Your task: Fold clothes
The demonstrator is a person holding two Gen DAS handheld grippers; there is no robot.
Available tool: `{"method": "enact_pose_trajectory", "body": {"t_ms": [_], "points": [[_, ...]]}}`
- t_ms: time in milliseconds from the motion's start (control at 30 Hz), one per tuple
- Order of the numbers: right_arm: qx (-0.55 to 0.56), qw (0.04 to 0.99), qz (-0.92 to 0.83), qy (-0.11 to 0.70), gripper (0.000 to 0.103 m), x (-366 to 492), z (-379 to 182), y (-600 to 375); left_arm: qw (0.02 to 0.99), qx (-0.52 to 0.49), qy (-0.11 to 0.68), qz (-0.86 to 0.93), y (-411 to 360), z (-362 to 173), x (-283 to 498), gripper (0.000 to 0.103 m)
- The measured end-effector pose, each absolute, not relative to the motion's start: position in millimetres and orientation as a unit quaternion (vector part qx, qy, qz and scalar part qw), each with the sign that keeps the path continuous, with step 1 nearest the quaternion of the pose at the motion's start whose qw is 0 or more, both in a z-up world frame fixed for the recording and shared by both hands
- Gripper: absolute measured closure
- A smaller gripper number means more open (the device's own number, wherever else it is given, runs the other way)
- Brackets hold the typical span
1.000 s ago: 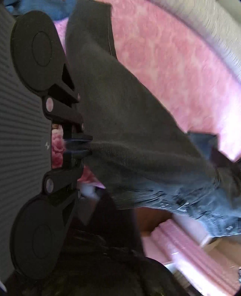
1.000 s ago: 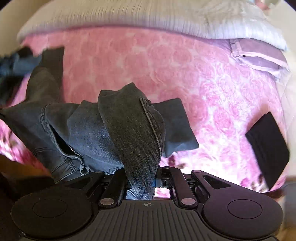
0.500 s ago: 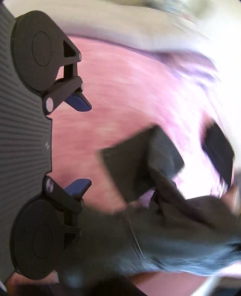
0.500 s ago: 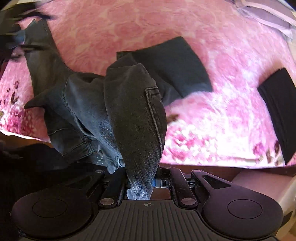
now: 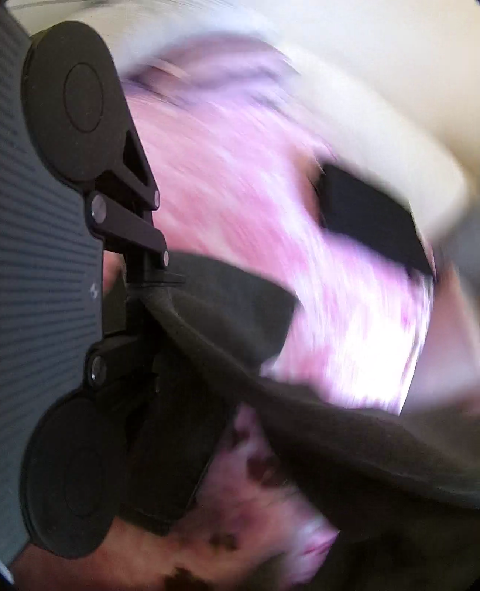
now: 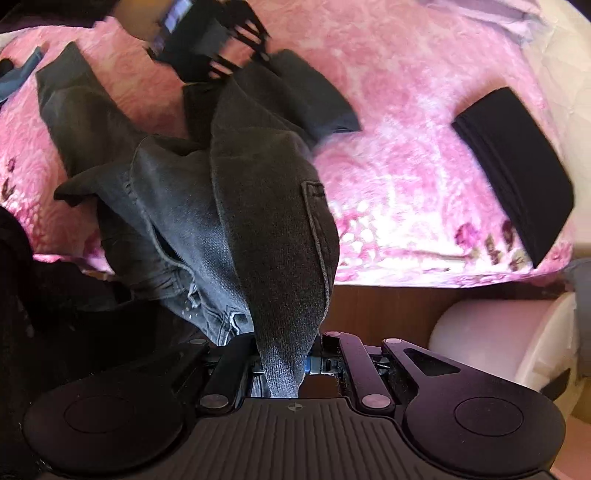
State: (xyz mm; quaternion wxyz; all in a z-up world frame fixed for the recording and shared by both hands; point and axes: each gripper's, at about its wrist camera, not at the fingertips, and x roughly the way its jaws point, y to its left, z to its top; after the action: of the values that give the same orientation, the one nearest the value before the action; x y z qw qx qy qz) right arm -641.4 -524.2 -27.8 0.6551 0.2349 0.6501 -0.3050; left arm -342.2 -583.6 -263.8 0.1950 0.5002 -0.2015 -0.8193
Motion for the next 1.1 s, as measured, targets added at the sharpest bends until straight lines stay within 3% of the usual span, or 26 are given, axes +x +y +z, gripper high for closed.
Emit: {"method": "enact_pose_trajectory", "body": {"t_ms": [267, 400, 567, 700, 867, 900, 933, 967, 1000, 1067, 1100], "points": [[0.162, 0.721, -0.308, 0.599, 0.097, -580, 3, -525, 0.337, 0.551, -0.076, -0.759, -514, -71, -165, 0.098], [0.099, 0.756, -0.292, 0.577, 0.097, -534, 37, -507, 0.352, 0.589, -0.041, -0.726, -449, 2, -122, 0.098], [0.036, 0.776, -0.264, 0.571, 0.097, -498, 85, -504, 0.324, 0.627, -0.023, -0.708, -428, 64, -95, 0.098], [-0.005, 0.774, -0.227, 0.591, 0.097, -474, 94, -545, 0.326, 0.637, -0.006, -0.699, -473, 43, -76, 0.094], [-0.031, 0.76, -0.165, 0.628, 0.096, -417, 14, -671, 0.354, 0.656, 0.064, -0.664, -588, -47, -52, 0.091], [-0.026, 0.756, -0.153, 0.636, 0.096, -405, -13, -704, 0.371, 0.661, 0.076, -0.647, -614, -72, -48, 0.082], [-0.019, 0.75, -0.144, 0.645, 0.096, -392, -42, -736, 0.388, 0.667, 0.088, -0.63, -640, -97, -45, 0.063], [-0.014, 0.744, -0.143, 0.652, 0.09, -378, -70, -766, 0.418, 0.672, 0.101, -0.602, -666, -128, -38, 0.054], [-0.014, 0.742, -0.16, 0.651, 0.075, -370, -89, -785, 0.441, 0.676, 0.12, -0.578, -682, -149, -31, 0.048], [-0.016, 0.736, -0.2, 0.646, 0.061, -357, -121, -816, 0.458, 0.667, 0.183, -0.558, -698, -185, -17, 0.048], [-0.017, 0.733, -0.22, 0.643, 0.061, -351, -137, -831, 0.466, 0.644, 0.206, -0.57, -694, -188, -14, 0.047]]}}
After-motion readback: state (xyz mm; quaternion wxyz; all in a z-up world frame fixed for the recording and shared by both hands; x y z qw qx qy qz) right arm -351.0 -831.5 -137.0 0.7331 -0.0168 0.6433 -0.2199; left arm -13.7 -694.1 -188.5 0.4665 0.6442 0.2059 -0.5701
